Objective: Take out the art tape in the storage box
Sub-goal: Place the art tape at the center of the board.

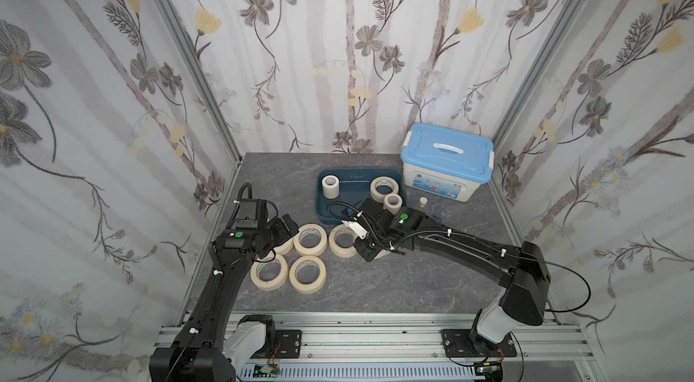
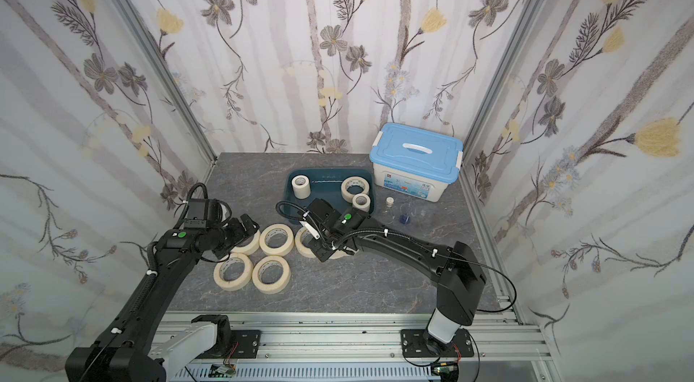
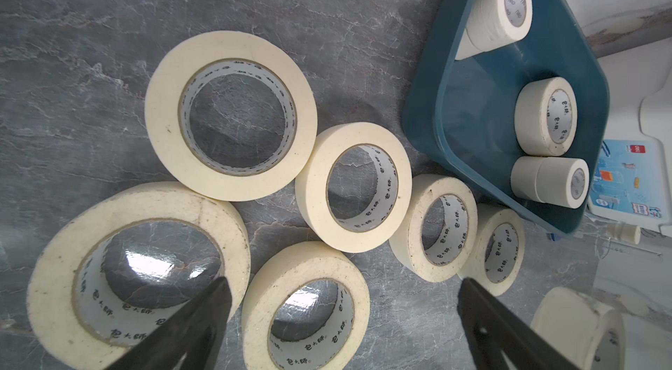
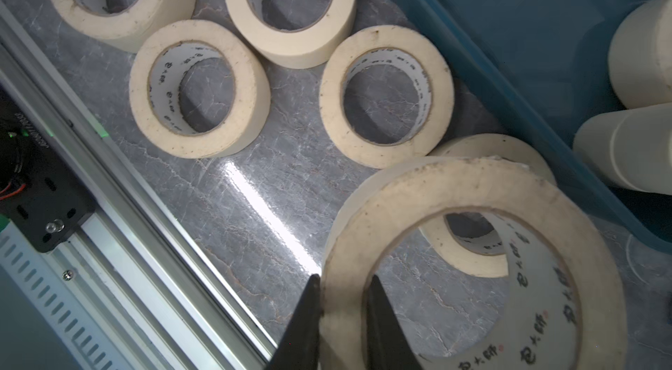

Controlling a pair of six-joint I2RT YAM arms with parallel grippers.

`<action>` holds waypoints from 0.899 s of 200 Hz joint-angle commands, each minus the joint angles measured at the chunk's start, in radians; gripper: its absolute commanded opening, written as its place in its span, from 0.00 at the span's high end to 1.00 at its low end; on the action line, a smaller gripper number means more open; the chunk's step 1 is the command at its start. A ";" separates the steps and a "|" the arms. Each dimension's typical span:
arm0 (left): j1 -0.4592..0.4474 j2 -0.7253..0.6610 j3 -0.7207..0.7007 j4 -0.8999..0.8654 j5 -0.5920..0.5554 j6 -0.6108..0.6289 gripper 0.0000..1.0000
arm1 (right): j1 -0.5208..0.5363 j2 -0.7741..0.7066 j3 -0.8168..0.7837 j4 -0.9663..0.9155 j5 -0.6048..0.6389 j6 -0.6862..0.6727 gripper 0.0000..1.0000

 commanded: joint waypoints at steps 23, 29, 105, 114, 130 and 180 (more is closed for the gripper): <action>0.051 -0.005 -0.007 -0.015 0.056 0.002 0.00 | 0.083 0.022 -0.016 0.054 0.029 0.049 0.79; 0.053 -0.006 -0.008 -0.021 0.055 0.001 0.00 | 0.094 0.027 -0.016 0.058 0.030 0.051 0.79; 0.056 -0.031 -0.018 -0.056 0.034 0.000 0.00 | 0.175 0.129 -0.023 0.110 0.029 0.064 0.79; 0.056 -0.033 -0.019 -0.058 0.032 0.000 0.00 | 0.179 0.139 -0.023 0.119 0.026 0.064 0.79; 0.056 -0.035 -0.021 -0.062 0.026 0.004 0.00 | 0.188 0.156 -0.021 0.129 0.018 0.060 0.79; 0.056 -0.036 -0.019 -0.070 0.014 0.006 0.00 | 0.205 0.198 -0.023 0.142 0.014 0.051 0.80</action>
